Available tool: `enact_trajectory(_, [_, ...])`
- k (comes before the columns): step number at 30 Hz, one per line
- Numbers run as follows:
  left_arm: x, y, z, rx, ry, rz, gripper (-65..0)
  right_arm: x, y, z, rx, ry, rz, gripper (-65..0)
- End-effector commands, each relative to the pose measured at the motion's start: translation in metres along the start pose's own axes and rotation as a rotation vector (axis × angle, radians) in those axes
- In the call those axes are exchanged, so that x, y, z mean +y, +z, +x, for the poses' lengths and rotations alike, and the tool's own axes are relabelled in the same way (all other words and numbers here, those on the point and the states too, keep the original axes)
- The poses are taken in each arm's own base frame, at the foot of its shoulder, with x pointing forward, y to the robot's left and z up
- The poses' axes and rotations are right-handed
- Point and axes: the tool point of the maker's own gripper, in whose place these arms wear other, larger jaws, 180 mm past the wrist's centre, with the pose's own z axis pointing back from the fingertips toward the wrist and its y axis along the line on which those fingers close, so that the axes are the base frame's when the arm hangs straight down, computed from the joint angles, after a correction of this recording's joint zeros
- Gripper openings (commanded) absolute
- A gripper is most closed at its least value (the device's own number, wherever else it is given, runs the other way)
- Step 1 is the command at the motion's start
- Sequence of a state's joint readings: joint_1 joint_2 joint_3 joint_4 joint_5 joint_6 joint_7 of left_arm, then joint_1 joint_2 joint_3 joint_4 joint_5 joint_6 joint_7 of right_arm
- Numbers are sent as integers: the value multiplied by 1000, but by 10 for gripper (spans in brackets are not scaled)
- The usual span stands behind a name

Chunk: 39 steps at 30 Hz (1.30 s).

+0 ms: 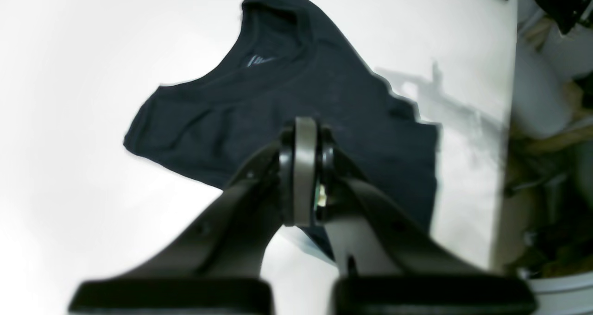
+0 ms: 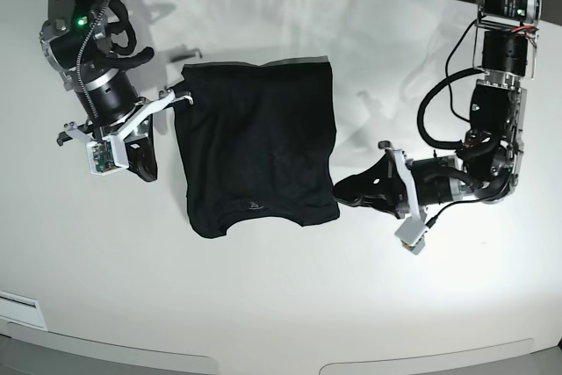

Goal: Fold the T-shirt properly

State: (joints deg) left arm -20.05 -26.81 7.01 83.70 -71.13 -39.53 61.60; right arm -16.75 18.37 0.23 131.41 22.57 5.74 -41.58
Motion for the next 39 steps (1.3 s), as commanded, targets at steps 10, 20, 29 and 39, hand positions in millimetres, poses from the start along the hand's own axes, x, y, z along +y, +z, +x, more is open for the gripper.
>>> enact_trajectory(10, [-21, 63, -26, 50, 32, -24, -650, 40, 67, 12, -97, -42, 440, -650])
enact_trajectory(20, [-87, 96, -51, 155, -142, -10, -650, 28, 120, -18, 30, -165, 490, -650])
enact_trajectory(29, [-143, 118, -104, 290, -103, -21, -650, 14, 172, -84, 348, -260, 368, -650])
enact_trajectory(39, [-244, 145, -179, 517, 148, -184, -650, 36, 240, -136, 686, -364, 383, -650])
